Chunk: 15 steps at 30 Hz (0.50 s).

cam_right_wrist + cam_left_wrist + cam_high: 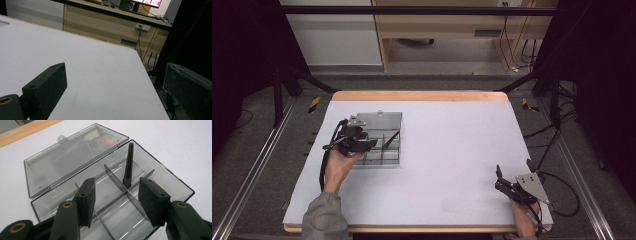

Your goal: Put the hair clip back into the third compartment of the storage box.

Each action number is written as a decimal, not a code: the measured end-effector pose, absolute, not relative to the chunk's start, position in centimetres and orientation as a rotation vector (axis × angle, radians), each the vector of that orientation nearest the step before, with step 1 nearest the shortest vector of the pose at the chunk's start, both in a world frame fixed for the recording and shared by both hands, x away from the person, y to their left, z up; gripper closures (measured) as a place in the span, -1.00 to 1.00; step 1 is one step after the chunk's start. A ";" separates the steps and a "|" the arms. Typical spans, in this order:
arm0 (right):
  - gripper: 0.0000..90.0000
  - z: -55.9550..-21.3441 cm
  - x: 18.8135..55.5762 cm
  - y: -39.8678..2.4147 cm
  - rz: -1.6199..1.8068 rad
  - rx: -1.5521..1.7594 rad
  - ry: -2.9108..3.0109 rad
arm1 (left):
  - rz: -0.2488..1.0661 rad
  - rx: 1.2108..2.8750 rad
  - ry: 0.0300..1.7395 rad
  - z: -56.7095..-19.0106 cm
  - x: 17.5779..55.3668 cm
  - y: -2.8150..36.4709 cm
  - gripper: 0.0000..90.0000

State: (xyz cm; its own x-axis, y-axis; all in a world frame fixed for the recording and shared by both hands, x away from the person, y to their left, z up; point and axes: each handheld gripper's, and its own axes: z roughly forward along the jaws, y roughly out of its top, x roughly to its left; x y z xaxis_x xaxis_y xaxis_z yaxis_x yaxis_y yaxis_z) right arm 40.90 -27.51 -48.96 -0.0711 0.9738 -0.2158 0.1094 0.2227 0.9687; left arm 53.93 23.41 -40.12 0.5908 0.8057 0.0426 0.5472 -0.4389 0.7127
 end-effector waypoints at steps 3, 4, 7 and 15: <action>-0.88 -49.0 40.9 -27.5 1.028 1.096 1.433 | 0.518 2.118 1.075 -40.2 53.2 24.3 -0.04; -0.88 -49.0 40.9 -27.5 1.029 1.098 1.433 | 0.524 2.110 1.074 -40.1 53.0 24.6 -0.08; -0.88 -49.0 40.9 -27.5 1.029 1.098 1.432 | 0.537 2.082 1.090 -40.2 52.3 25.5 -0.17; -0.88 -49.0 40.8 -27.6 1.035 1.097 1.425 | 0.588 2.004 1.111 -40.3 50.3 27.6 -0.34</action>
State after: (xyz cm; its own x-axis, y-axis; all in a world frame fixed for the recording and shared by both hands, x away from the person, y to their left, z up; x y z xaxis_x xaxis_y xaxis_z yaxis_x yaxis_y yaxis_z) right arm 40.84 -27.59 -48.97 -0.0683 0.9752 -0.2104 0.1021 0.2166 0.9709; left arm 50.27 27.59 -40.31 0.5158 0.8561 0.0320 0.5079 -0.3357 0.7933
